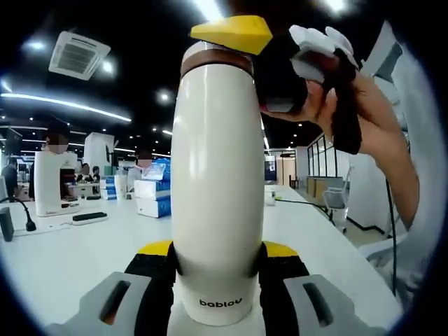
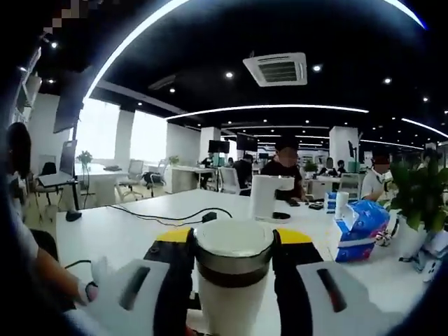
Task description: Grasp the water cup twist off the cup lid place the cup lid on the table
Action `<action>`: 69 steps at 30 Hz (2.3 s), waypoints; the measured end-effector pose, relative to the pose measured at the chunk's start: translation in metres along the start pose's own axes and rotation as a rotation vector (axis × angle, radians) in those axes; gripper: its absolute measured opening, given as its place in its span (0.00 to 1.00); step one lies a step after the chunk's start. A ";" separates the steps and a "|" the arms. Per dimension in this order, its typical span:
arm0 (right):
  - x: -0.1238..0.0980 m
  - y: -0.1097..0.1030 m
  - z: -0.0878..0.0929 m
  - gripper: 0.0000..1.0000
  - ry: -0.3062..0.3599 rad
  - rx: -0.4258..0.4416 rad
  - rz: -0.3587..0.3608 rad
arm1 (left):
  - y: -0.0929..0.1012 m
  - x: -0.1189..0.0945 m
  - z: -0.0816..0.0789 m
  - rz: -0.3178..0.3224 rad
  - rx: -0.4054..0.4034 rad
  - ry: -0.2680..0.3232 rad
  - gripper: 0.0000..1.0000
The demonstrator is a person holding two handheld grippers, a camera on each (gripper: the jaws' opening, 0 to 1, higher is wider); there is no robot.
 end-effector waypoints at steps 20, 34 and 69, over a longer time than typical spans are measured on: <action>0.010 0.022 0.003 0.46 0.013 -0.054 -0.486 | 0.002 0.000 0.001 0.003 0.000 -0.001 0.48; 0.017 0.033 0.000 0.45 0.008 -0.111 -0.707 | 0.002 0.000 0.000 0.000 0.002 0.000 0.48; 0.034 0.049 0.007 0.47 0.133 -0.058 -1.088 | 0.003 0.001 0.000 -0.003 0.003 0.006 0.48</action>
Point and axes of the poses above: the point that each gripper's makers call its tool centre point, and the gripper's own axes: x roughly forward along the fingers, y roughly to its right, z roughly out of its underside, the point moved 8 cm from there along -x, roughly backward along the fingers, and after that the axes turned 13 degrees about -x, right-handed, at the moved point
